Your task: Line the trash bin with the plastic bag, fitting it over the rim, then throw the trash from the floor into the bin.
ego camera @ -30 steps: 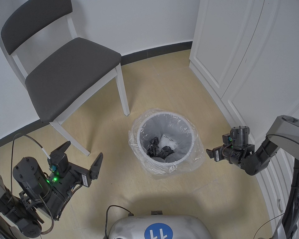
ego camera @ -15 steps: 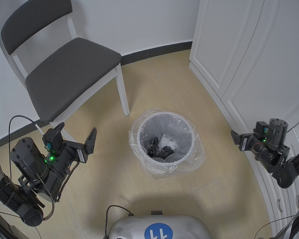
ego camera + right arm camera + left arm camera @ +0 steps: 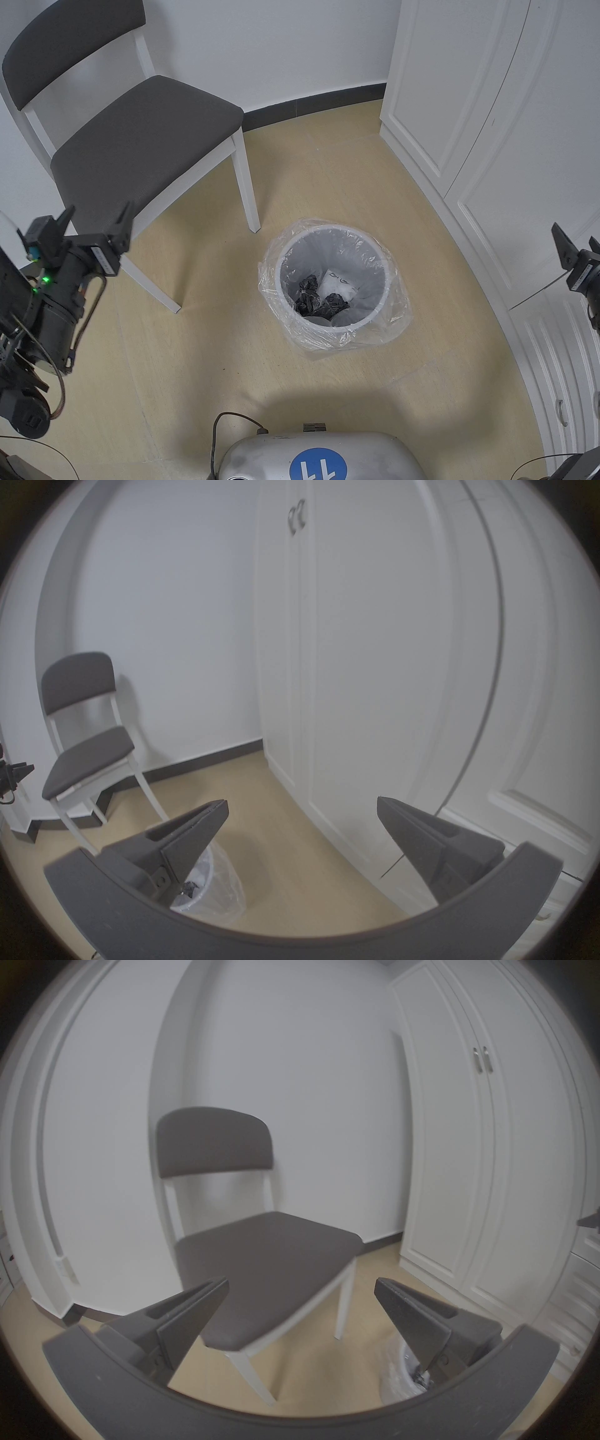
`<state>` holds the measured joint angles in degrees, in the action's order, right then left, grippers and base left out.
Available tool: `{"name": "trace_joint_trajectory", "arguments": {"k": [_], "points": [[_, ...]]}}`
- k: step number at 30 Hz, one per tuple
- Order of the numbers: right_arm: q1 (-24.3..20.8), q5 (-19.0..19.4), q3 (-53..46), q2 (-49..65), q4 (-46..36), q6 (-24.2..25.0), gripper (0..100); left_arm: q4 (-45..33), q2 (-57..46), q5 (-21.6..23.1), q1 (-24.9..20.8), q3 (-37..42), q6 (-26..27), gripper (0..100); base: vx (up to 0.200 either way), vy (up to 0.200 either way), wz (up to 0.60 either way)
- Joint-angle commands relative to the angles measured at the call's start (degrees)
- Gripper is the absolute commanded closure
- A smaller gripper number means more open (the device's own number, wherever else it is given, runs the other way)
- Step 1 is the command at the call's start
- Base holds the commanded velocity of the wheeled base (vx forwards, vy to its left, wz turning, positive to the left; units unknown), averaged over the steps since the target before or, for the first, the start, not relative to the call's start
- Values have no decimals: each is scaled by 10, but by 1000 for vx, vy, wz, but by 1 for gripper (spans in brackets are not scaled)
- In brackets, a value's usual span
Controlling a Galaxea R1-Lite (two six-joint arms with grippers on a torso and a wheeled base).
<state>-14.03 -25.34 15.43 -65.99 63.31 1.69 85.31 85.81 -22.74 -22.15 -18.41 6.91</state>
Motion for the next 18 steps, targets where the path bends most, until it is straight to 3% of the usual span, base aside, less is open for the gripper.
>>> {"name": "trace_joint_trajectory", "arguments": {"k": [1,7,13,18], "points": [[23,-6,-41,126,-2,1,0,-48,-119,1,56,-5,-2,0,0,0,0],[33,-1,-94,213,-18,-27,0,-168,-244,1,62,3,-2,0,0,0,0],[34,-1,-123,306,-66,-24,0,-301,-369,1,62,23,-2,0,0,0,0],[38,-1,-144,396,-105,-24,0,-341,-445,0,107,51,-6,0,0,0,0]]}}
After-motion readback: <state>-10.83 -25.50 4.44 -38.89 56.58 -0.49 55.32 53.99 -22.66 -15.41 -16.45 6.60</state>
